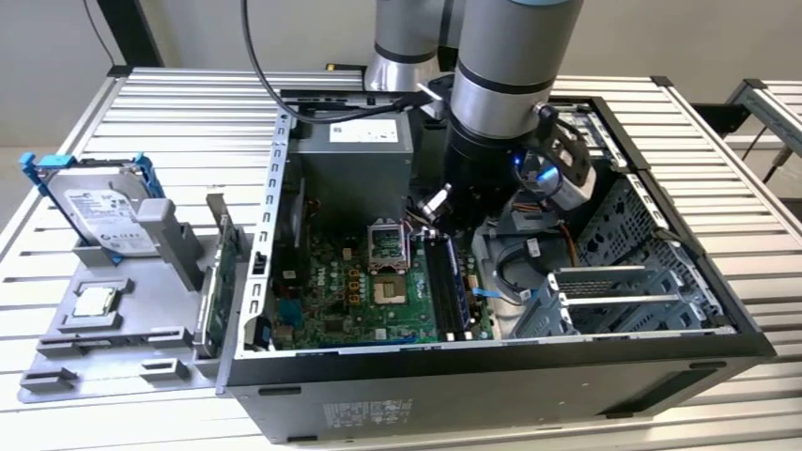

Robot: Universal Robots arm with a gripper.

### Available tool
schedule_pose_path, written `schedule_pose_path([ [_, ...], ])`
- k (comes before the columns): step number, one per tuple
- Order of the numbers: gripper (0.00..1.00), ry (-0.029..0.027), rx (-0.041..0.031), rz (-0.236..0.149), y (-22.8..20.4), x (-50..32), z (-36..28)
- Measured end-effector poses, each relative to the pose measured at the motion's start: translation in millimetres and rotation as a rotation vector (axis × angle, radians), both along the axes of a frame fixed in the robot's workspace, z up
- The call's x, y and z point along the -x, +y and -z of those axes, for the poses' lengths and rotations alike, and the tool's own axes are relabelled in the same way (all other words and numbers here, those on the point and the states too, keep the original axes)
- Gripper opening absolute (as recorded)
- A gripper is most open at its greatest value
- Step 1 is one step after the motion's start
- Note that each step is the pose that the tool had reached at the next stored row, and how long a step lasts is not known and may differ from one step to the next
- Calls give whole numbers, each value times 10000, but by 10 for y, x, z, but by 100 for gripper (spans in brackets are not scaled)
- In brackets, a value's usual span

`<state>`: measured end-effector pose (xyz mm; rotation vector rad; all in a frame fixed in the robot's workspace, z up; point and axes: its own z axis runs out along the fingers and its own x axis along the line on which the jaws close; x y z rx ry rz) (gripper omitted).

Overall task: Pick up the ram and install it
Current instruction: 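Press down the ram until it locks into place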

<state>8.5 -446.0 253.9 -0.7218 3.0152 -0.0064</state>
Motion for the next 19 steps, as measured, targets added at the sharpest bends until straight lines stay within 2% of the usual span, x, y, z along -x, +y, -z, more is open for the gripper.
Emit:
schedule_pose_path([
  [19, 0, 0, 2, -3466, 0, 0, 0],
])
